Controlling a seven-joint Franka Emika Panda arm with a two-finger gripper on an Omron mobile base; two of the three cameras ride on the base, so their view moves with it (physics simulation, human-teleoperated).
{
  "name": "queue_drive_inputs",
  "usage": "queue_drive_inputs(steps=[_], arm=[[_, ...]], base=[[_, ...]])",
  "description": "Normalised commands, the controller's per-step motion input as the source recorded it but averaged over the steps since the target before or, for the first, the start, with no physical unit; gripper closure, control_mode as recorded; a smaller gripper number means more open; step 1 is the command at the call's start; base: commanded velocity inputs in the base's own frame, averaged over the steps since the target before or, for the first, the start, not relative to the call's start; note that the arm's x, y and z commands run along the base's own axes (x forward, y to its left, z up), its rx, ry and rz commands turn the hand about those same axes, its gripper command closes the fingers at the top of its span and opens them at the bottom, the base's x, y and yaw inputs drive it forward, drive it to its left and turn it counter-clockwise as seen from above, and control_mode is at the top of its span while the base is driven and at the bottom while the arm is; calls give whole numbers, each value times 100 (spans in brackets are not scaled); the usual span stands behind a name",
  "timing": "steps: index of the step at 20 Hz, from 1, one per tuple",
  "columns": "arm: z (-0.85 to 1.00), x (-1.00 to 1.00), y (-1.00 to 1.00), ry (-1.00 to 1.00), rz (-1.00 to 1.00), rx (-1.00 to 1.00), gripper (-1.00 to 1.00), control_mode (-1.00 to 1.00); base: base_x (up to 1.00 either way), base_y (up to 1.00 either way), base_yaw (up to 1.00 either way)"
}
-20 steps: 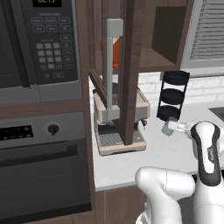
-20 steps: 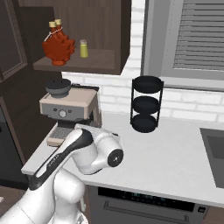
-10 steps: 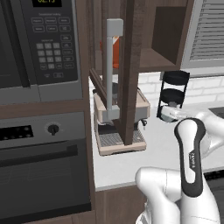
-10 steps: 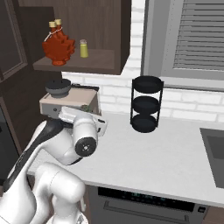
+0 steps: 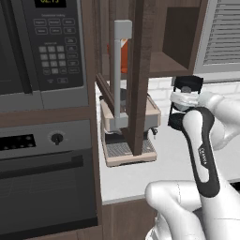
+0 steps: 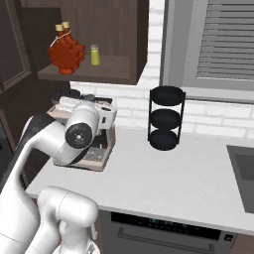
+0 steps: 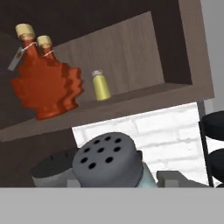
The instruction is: Put the shaker and condiment bottle from the counter next to their counterparts in the cabinet.
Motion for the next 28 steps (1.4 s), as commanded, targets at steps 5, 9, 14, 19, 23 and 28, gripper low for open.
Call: queue_drive_inputs(steps=[5,9,14,19,23,28], arm=[[76,0,0,0,-1,-11,100,-100],[46,0,6,0,-2,-6,100,-100],[3,7,2,0,0,-1,100,-100],[5,58,28,1,-3,2,100,-100],[8,69,45,0,-8,0,100,-100],[23,56,-1,2,-4,0,100,-100]], base=[[0,0,0],[0,0,0],[0,0,0],[0,0,0],[0,0,0],[0,0,0]])
